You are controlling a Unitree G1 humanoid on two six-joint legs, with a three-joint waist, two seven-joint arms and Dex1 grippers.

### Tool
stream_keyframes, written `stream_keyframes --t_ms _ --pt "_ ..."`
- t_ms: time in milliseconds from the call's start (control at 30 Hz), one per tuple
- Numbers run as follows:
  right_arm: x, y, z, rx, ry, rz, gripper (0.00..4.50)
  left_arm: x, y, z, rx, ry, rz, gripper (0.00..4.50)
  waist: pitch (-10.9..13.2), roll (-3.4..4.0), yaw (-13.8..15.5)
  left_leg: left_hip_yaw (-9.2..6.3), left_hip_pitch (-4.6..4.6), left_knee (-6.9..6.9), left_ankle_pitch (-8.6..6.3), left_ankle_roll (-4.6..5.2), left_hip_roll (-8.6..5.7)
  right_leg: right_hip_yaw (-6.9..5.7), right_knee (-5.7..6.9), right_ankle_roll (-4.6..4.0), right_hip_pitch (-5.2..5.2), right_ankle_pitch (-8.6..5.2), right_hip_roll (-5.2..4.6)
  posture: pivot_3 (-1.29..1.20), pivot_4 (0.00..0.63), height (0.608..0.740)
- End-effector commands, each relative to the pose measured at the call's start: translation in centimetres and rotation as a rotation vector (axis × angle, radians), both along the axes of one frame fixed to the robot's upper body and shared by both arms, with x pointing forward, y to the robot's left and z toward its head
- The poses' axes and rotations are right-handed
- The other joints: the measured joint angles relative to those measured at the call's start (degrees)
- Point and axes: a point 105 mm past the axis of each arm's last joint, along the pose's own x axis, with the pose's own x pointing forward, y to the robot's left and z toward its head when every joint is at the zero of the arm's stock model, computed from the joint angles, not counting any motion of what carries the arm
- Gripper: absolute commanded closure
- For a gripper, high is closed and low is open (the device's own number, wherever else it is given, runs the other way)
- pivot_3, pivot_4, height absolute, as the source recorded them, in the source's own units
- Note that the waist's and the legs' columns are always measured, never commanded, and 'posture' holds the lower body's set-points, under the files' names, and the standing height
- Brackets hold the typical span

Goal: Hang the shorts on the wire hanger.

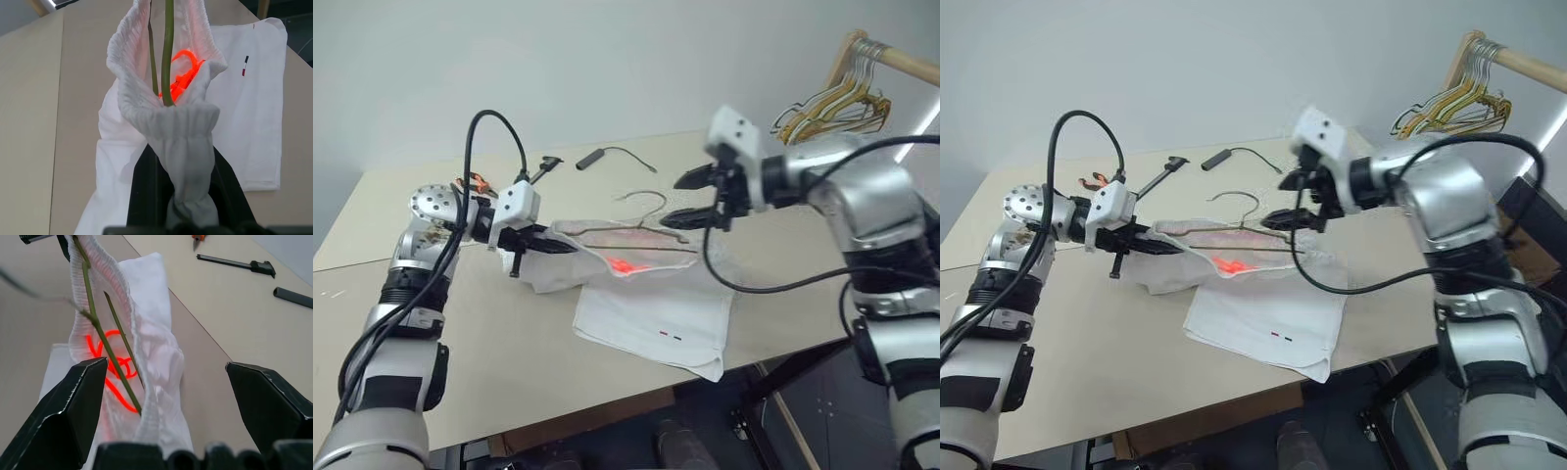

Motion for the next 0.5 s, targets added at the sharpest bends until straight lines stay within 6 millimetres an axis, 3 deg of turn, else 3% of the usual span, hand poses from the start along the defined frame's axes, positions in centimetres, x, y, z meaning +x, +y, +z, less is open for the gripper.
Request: stream_keyframes --t_ms 33,267,500 --pt "-2.2 -1.5 1.5 0.025 -0.086 0.037 0.03 0.1 0.0 1.6 -0.037 -0.051 0.006 4.50 0.00 0.00 0.01 0.01 0.00 0.00 0.00 0.00 0.00 0.00 0.00 0.00 0.01 0.00 0.00 -0.16 0.000 0.740" --pt "-3.2 -4.4 -2.9 -0.258 -0.216 0.007 0.03 -0.1 0.1 1.5 -0.040 -0.049 0.013 4.50 0.00 0.00 -0.19 0.39 0.26 0.00 0.00 0.00 0.00 0.16 -0.10 0.07 0.12 -0.05 0.03 -0.15 0.000 0.740" --pt "-0.5 -3.6 -5.9 -0.436 -0.363 -0.033 0.03 -0.2 0.2 1.5 -0.037 -0.051 0.017 4.50 0.00 0.00 -0.14 0.56 0.52 0.01 0.00 -0.01 0.04 0.29 -0.01 0.07 0.29 -0.05 0.16 -0.14 0.000 0.740"
